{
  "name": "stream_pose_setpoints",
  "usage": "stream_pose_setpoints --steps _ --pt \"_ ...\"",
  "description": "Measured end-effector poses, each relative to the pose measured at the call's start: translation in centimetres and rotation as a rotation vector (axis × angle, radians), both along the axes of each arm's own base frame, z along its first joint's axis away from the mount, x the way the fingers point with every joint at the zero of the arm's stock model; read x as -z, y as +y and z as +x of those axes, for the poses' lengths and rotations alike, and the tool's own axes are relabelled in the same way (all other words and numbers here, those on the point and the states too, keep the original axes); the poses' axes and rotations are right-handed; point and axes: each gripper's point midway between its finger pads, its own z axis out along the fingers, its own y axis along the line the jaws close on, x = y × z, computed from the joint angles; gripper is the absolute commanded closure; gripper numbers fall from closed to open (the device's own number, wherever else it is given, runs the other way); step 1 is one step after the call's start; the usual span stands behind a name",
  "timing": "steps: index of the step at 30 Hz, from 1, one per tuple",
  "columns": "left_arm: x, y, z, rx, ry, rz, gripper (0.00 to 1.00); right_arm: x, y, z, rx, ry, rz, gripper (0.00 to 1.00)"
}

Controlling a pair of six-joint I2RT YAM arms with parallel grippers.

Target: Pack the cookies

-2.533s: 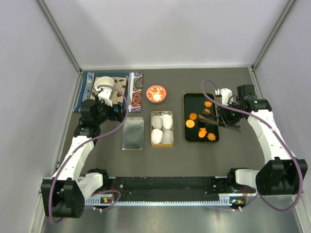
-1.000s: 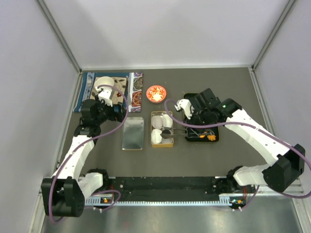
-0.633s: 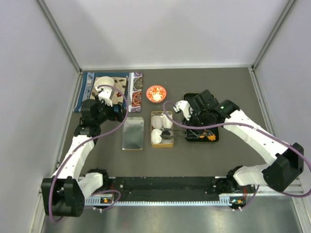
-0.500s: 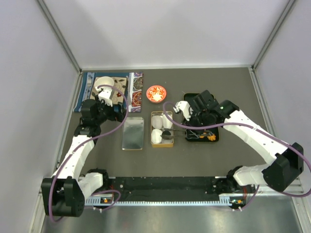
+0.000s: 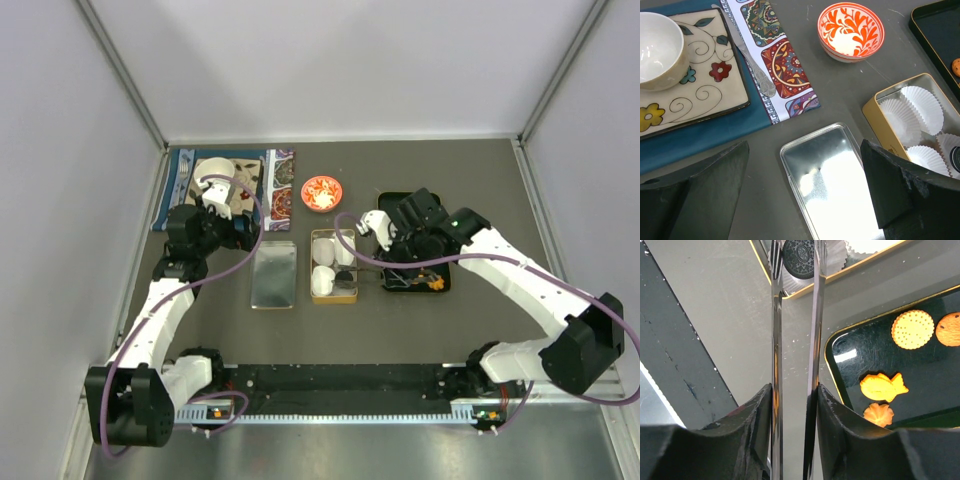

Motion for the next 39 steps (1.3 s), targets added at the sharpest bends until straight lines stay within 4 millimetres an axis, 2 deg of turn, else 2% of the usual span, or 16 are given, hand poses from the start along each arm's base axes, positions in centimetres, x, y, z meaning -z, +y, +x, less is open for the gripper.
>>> stream_pose_setpoints --steps 5,9,21,31,39 --pt "0.0 0.0 0.0 0.0 0.0 0.001 0.01 0.0 -0.1 0.1 0.002 -0.003 -0.004 0.52" --pt "0.0 0.0 0.0 0.001 -0.001 0.002 0.01 0.0 -0.1 0.1 0.002 -0.004 -0.005 0.5" --pt "0.0 0.0 0.0 0.001 -0.001 0.002 0.01 -0.1 -0.3 0.3 0.013 -0.018 -0.012 0.6" --pt "0.0 0.0 0.0 0.001 -0.001 0.002 0.01 -3.0 -0.7 1.9 0.063 -0.118 0.016 0.65" --pt "0.0 0.0 0.0 0.001 -0.001 0.001 0.01 -4.8 -3.3 3.8 0.184 -0.173 0.052 0.65"
